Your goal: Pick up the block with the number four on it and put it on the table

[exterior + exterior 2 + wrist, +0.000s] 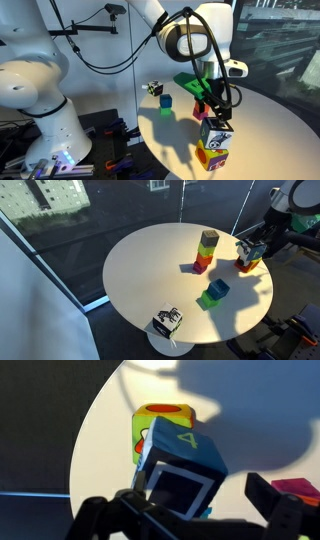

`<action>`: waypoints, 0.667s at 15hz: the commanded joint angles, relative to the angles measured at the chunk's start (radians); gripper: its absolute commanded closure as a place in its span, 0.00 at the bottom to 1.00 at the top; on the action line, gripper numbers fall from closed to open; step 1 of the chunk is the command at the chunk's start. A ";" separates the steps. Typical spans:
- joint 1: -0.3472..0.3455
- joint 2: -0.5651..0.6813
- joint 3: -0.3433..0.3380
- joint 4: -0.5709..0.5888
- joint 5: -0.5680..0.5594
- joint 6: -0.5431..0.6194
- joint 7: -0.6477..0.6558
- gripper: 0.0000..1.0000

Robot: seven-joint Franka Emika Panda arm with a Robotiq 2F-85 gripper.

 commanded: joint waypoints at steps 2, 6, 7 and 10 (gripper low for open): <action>-0.022 0.030 0.013 0.014 -0.073 0.047 0.085 0.00; -0.023 0.049 0.012 0.015 -0.091 0.060 0.109 0.00; -0.023 0.053 0.011 0.015 -0.092 0.060 0.113 0.00; -0.023 0.063 0.010 0.017 -0.090 0.058 0.117 0.00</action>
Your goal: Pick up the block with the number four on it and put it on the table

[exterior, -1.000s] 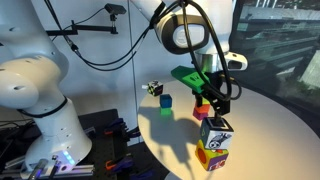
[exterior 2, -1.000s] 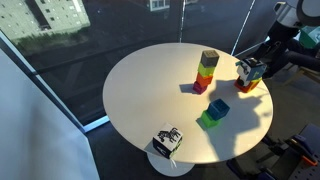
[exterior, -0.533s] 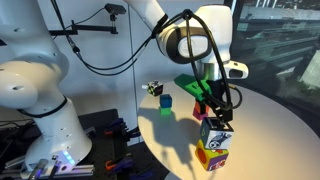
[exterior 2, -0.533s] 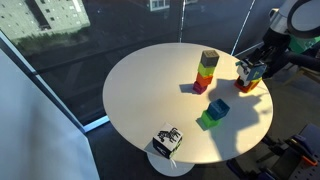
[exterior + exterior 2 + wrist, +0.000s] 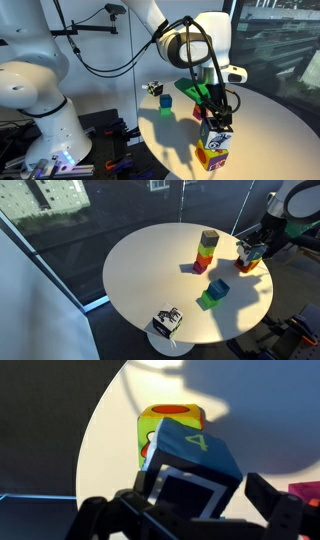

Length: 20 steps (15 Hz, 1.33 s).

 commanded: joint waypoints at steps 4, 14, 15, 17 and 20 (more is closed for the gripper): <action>-0.018 0.024 0.011 0.021 -0.028 0.009 0.038 0.42; -0.006 -0.003 0.027 0.092 -0.012 -0.063 0.062 0.93; -0.004 0.002 0.033 0.103 -0.013 -0.065 0.071 0.95; 0.005 0.019 0.047 0.127 -0.021 -0.062 0.103 0.94; 0.019 0.052 0.067 0.160 -0.018 -0.053 0.147 0.94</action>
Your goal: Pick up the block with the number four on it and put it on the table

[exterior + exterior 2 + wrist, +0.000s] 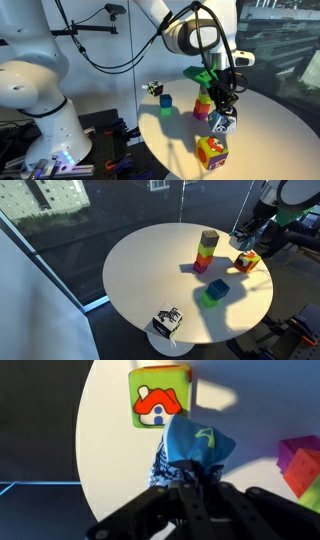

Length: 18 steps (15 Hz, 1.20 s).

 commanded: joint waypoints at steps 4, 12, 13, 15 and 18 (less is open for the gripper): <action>0.025 0.096 0.032 0.101 -0.012 -0.014 0.101 0.94; 0.030 0.152 0.024 0.140 -0.005 -0.033 0.106 0.29; 0.030 0.147 0.024 0.136 -0.004 -0.044 0.101 0.22; 0.028 0.131 0.025 0.126 -0.003 -0.072 0.089 0.05; 0.024 0.107 0.027 0.113 0.002 -0.129 0.068 0.00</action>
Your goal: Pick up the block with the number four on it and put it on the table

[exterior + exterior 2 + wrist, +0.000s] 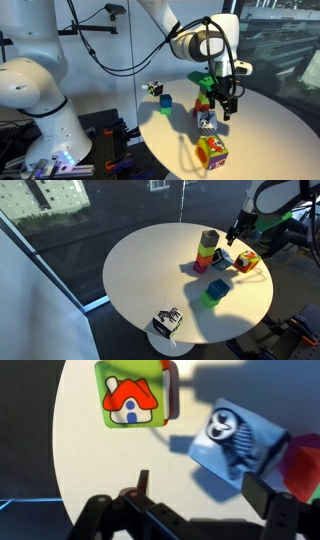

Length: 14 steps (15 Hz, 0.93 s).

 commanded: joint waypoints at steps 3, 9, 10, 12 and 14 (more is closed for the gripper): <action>-0.011 -0.069 0.003 -0.008 0.010 -0.153 -0.053 0.00; -0.016 -0.139 0.006 -0.016 0.011 -0.305 -0.089 0.00; -0.016 -0.152 0.006 -0.018 0.012 -0.329 -0.094 0.00; -0.015 -0.176 0.009 -0.017 0.023 -0.387 -0.104 0.00; -0.012 -0.205 0.014 -0.016 0.041 -0.453 -0.119 0.00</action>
